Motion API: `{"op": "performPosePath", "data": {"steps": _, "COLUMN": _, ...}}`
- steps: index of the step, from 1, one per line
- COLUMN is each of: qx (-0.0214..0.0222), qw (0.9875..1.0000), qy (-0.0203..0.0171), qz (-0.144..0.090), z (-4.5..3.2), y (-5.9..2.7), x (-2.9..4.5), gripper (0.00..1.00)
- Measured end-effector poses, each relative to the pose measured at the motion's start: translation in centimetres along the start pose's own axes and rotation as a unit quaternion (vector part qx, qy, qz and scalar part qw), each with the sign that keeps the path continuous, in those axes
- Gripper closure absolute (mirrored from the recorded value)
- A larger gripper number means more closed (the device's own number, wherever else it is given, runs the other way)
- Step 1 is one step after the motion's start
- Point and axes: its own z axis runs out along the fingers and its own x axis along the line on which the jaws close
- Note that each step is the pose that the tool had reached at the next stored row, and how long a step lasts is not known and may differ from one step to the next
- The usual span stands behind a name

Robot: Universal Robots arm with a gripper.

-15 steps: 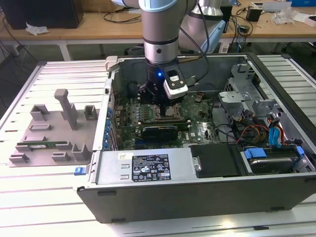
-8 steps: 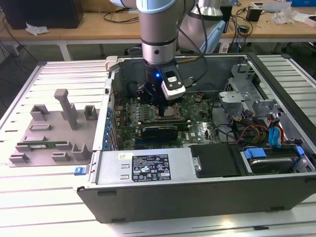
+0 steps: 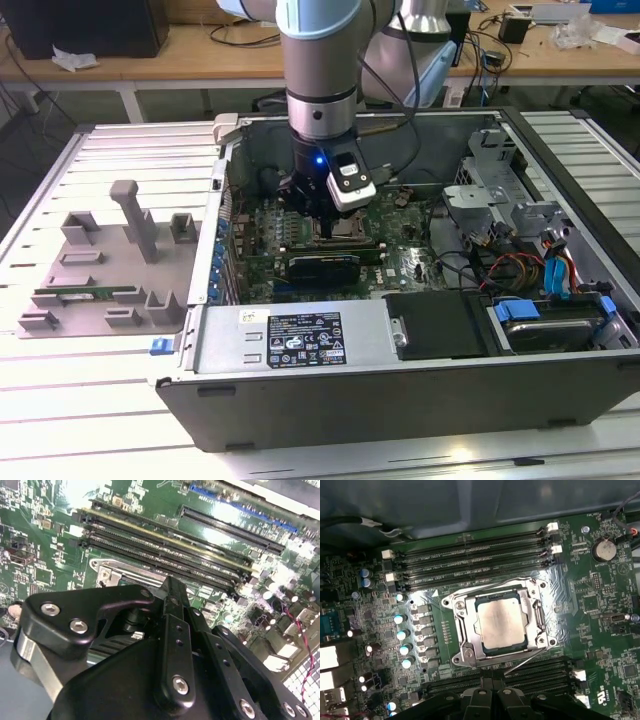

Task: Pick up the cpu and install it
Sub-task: 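Install the second cpu locking lever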

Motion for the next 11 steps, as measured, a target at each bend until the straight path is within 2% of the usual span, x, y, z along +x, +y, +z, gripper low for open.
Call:
{"op": "performPosePath", "data": {"steps": 5, "qx": -0.0010, "qw": 1.0000, "qy": 0.0002, "qz": -0.001, "z": 0.07, "y": -0.13, "x": -0.02, "gripper": 0.89}}
{"op": "performPosePath", "data": {"steps": 11, "qx": -0.0014, "qw": 1.0000, "qy": 0.0002, "qz": 0.000, "z": 0.58, "y": -0.16, "x": 0.15, "gripper": 0.89}}
